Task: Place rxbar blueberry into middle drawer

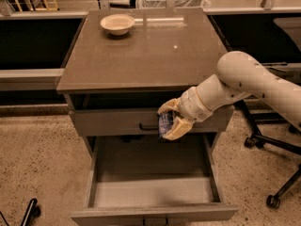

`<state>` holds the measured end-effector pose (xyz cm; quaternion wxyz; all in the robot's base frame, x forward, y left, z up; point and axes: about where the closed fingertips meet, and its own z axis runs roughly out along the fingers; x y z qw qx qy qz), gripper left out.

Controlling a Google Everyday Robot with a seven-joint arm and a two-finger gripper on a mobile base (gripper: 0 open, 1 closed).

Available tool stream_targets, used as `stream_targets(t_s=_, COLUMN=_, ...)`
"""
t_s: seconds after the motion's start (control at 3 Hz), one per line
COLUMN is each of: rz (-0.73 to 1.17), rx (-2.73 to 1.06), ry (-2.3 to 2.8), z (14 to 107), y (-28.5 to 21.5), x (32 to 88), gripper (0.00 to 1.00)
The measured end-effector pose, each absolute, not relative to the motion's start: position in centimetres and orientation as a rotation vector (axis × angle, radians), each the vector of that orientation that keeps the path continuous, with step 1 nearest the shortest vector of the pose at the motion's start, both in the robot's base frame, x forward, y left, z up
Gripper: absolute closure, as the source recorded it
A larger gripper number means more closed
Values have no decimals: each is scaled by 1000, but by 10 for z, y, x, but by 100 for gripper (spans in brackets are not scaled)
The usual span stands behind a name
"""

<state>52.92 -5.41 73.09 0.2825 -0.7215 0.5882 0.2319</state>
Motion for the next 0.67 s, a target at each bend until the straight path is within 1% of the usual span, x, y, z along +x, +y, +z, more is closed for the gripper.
stream_targets(t_s=0.67, rz=732, rx=-1779, ry=1897, z=615, y=-126, x=467, gripper=100)
